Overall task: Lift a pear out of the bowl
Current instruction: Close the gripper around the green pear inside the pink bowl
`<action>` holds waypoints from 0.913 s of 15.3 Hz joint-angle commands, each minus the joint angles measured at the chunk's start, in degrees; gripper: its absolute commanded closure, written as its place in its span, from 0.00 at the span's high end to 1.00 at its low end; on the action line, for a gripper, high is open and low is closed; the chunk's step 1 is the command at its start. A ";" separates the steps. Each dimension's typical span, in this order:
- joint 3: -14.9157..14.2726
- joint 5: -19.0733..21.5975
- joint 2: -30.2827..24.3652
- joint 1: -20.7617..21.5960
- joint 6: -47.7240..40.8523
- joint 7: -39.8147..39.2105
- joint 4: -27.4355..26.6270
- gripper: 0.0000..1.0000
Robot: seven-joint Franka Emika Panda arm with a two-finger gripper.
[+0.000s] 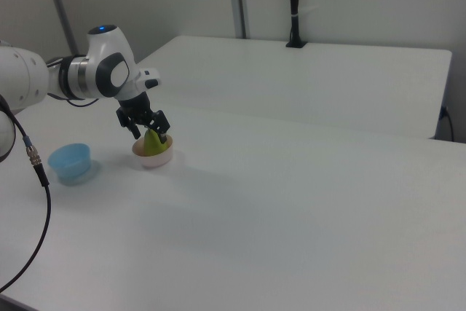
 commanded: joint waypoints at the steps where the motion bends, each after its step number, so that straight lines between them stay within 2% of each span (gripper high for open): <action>1: -1.33 0.65 1.76 1.18 2.32 0.67 0.67 1.00; 5: -1.24 0.39 3.34 1.62 4.07 0.67 0.76 1.00; 6: -1.24 0.30 3.52 1.62 4.16 0.67 0.76 0.97; 12: -1.24 -0.31 3.26 1.88 4.16 0.50 0.76 0.44; 13: -1.24 -0.31 3.00 1.88 4.16 0.50 0.76 0.36; 14: -1.24 -0.31 2.65 1.88 3.99 0.50 0.76 0.33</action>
